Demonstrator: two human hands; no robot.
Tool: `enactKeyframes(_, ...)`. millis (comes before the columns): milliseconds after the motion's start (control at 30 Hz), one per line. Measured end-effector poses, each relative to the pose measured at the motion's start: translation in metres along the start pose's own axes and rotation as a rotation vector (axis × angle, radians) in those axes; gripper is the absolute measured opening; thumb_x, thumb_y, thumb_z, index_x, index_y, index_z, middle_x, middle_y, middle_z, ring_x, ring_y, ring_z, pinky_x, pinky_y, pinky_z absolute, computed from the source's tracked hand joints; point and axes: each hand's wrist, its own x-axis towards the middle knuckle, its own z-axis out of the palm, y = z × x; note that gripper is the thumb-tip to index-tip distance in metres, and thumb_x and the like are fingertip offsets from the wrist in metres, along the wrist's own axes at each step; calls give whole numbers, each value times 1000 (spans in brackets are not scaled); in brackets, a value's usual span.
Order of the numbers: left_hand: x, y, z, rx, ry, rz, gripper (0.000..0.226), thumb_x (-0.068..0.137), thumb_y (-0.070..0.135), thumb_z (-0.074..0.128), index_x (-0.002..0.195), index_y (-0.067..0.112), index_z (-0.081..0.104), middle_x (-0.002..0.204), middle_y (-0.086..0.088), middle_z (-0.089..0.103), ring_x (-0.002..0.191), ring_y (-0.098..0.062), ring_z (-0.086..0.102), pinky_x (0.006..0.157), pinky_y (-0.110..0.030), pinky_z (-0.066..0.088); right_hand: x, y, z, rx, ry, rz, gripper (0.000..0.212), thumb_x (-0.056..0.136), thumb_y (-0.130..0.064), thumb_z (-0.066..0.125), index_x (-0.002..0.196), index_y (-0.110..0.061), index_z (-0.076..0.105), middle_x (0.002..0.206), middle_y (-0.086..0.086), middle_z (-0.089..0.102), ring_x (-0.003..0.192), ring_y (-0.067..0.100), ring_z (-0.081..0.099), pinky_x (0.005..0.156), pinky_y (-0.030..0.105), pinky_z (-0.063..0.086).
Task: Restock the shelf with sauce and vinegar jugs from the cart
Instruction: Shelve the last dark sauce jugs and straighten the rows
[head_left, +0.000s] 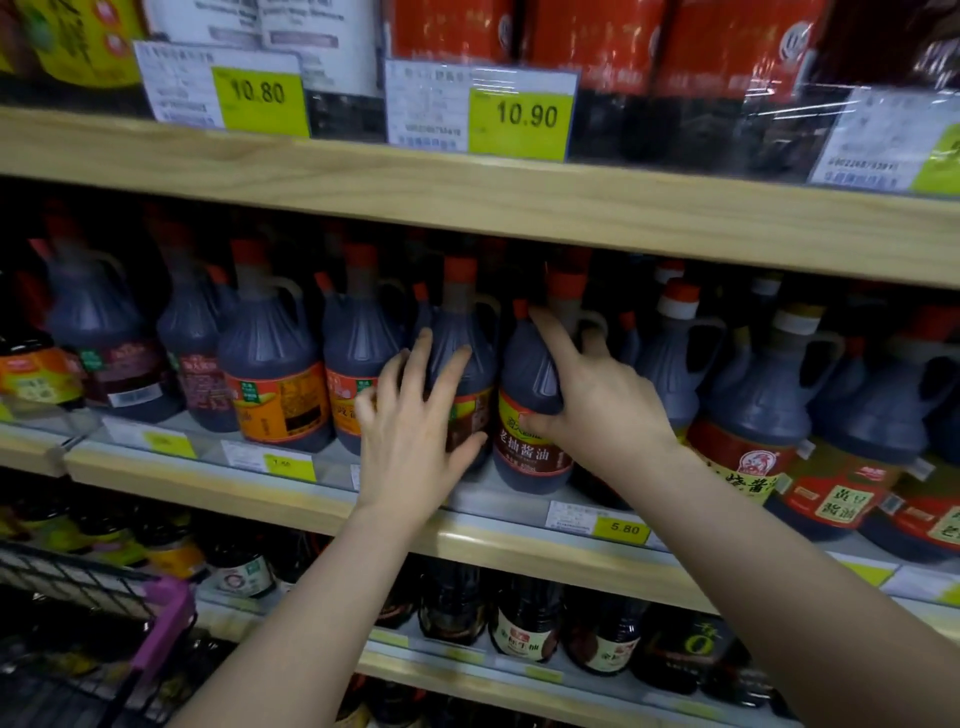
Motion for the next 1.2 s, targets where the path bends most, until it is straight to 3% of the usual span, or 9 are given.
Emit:
enactKeyframes(100, -7, -18, -25, -35, -69, 65, 83, 68, 47, 73, 139, 26, 35, 148, -6, 35, 128, -25, 34, 91, -44, 35, -9, -4, -11, 24, 5, 20, 84, 77, -42, 68, 143, -39, 16, 140, 11, 33, 99, 41, 58, 70, 41, 49)
enactKeyframes(167, -15, -36, -44, -69, -101, 89, 79, 71, 45, 72, 139, 24, 37, 146, -5, 37, 127, -23, 35, 92, -42, 33, -19, -10, -20, 9, 23, 45, 79, 78, -41, 67, 142, -36, 22, 138, 11, 36, 94, 42, 59, 64, 40, 47)
enactKeyframes(333, -38, -74, -83, -90, -169, 113, 65, 81, 51, 56, 137, 23, 39, 142, -2, 41, 125, -22, 40, 94, -40, 30, -56, -38, -31, 8, -59, 50, 74, 83, -42, 61, 144, -29, 22, 134, 7, 38, 93, 35, 61, 60, 36, 43)
enactKeyframes(467, -55, -91, -99, -82, -208, 104, 65, 80, 48, 64, 136, 25, 40, 141, -1, 41, 126, -22, 40, 93, -42, 33, -72, -64, -29, 45, -141, 10, 72, 86, -47, 56, 145, -31, 17, 134, 1, 36, 99, 29, 59, 62, 33, 42)
enactKeyframes(567, -67, -97, -111, -52, -219, 68, 62, 80, 50, 57, 135, 26, 41, 139, -1, 43, 123, -20, 40, 91, -41, 33, -77, -79, -24, 87, -177, -34, 69, 88, -48, 52, 144, -30, 15, 136, -2, 33, 99, 26, 59, 62, 30, 38)
enactKeyframes(700, -77, -108, -126, -40, -240, 51, 61, 79, 49, 51, 135, 26, 41, 138, -1, 43, 121, -19, 41, 89, -42, 36, -86, -94, -18, 149, -200, -34, 71, 89, -48, 51, 145, -31, 12, 138, -4, 32, 102, 23, 58, 66, 30, 43)
enactKeyframes(867, -72, -136, -133, -63, -246, 64, 67, 75, 38, 71, 133, 26, 40, 137, -4, 43, 119, -24, 43, 88, -46, 40, -84, -121, -16, 153, -197, -38, 71, 89, -48, 52, 146, -30, 13, 141, -5, 31, 106, 25, 56, 66, 32, 44)
enactKeyframes(1033, -47, -173, -123, -123, -223, 106, 72, 74, 33, 73, 136, 27, 36, 144, -6, 37, 125, -25, 35, 90, -47, 41, -64, -158, -8, 146, -159, 33, 72, 88, -49, 53, 145, -29, 14, 143, -7, 29, 104, 25, 58, 70, 37, 50)
enactKeyframes(1200, -29, -193, -100, -150, -167, 231, 80, 70, 29, 78, 139, 26, 38, 149, -10, 27, 130, -29, 25, 93, -51, 42, -35, -190, 9, 119, -73, 112, 75, 86, -51, 53, 146, -30, 13, 150, -10, 22, 113, 22, 54, 72, 33, 45)
